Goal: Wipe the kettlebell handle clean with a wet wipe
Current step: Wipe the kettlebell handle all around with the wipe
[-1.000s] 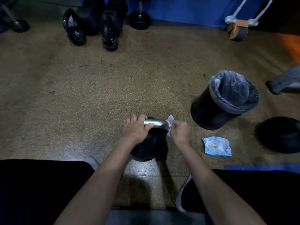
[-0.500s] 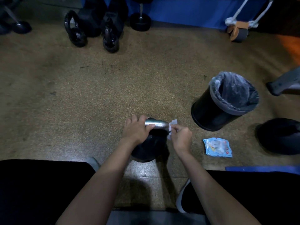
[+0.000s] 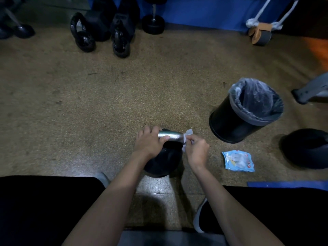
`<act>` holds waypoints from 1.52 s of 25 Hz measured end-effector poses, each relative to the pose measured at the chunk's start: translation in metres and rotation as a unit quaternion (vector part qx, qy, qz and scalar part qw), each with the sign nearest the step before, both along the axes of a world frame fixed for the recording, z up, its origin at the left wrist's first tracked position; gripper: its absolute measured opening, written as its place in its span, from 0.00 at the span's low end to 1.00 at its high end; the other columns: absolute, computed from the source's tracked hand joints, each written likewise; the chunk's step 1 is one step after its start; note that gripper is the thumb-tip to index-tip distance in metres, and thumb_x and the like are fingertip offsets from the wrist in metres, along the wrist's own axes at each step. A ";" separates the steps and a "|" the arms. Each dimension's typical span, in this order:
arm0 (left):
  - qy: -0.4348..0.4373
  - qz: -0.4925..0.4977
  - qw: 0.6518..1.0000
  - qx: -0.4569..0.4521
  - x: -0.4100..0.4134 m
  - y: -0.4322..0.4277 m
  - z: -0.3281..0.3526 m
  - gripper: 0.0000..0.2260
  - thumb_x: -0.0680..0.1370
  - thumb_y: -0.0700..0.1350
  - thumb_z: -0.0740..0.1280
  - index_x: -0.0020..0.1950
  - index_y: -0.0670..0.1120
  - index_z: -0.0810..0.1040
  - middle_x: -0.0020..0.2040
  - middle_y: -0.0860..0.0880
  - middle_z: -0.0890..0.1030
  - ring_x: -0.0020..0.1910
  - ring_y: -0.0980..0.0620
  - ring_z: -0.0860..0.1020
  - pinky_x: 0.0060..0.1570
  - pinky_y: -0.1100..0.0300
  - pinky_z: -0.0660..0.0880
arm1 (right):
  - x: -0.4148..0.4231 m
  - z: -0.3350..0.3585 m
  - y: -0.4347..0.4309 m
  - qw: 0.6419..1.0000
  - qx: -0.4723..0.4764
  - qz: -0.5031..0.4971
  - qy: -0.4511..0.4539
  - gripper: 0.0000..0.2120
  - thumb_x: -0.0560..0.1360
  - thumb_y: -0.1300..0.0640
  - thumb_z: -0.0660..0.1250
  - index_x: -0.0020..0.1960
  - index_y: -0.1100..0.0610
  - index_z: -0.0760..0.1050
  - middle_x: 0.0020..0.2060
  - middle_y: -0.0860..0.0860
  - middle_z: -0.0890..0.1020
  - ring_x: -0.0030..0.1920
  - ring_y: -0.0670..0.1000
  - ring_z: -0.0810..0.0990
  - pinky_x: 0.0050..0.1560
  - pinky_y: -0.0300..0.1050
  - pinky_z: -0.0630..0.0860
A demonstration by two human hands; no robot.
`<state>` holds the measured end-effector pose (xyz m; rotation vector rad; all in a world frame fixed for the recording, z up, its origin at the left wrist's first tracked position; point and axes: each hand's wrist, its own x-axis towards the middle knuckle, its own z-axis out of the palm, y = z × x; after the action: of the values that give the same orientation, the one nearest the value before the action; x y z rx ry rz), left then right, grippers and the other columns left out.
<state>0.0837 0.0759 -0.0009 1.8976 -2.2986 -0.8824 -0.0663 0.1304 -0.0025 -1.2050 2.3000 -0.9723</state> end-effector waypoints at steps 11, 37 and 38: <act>-0.001 -0.001 1.000 -0.004 0.000 0.000 -0.001 0.24 0.78 0.62 0.55 0.69 0.51 0.65 0.66 0.40 0.69 0.65 0.39 0.66 0.68 0.47 0.59 | 0.002 -0.009 0.003 0.997 0.002 -0.033 -0.070 0.07 0.70 0.64 0.65 0.37 0.56 0.79 0.34 0.50 0.83 0.38 0.51 0.81 0.45 0.46 0.78; 0.003 -0.003 1.000 0.006 0.000 0.000 0.003 0.23 0.78 0.62 0.55 0.68 0.51 0.65 0.65 0.40 0.69 0.65 0.39 0.66 0.69 0.48 0.59 | 0.001 -0.024 0.003 0.993 0.047 -0.050 -0.098 0.05 0.69 0.63 0.67 0.36 0.56 0.79 0.35 0.53 0.84 0.37 0.51 0.82 0.44 0.42 0.78; 0.004 -0.003 1.000 0.004 0.000 0.000 0.003 0.23 0.78 0.62 0.55 0.68 0.51 0.65 0.65 0.41 0.69 0.65 0.39 0.66 0.69 0.48 0.59 | 0.000 -0.026 0.002 0.991 0.040 -0.053 -0.118 0.06 0.69 0.64 0.67 0.35 0.56 0.78 0.33 0.53 0.83 0.34 0.49 0.82 0.43 0.43 0.80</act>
<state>0.0837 0.0763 0.0023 1.8889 -2.3011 -0.8986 -0.0658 0.1322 -0.0280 -0.8917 2.2084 -0.9917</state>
